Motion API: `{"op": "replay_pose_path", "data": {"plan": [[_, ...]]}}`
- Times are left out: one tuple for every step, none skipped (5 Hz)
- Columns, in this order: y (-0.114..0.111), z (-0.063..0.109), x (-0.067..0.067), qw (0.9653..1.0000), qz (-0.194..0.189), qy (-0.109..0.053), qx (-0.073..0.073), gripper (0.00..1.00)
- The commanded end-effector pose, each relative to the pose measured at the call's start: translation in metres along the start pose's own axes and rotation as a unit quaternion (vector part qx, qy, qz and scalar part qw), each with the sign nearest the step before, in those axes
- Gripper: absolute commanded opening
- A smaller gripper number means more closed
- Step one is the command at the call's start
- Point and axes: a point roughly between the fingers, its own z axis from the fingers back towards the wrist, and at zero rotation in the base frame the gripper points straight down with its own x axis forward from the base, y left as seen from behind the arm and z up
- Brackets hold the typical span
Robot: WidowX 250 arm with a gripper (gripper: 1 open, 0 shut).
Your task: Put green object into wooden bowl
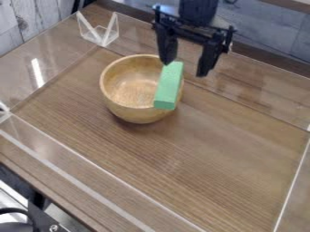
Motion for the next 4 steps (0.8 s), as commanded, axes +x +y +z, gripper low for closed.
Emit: {"op": "replay_pose_path", "data": {"plan": [[0.008,0.030,0.006,0.9981,-0.035,-0.050,-0.002,1.00],[-0.001,0.030,-0.003,0.9979,-0.032,-0.056,-0.003,1.00],[-0.015,0.024,-0.009,0.9985,-0.012,-0.052,-0.005,1.00],[-0.005,0.029,0.001,0.9982,-0.015,-0.057,-0.001,1.00]]}}
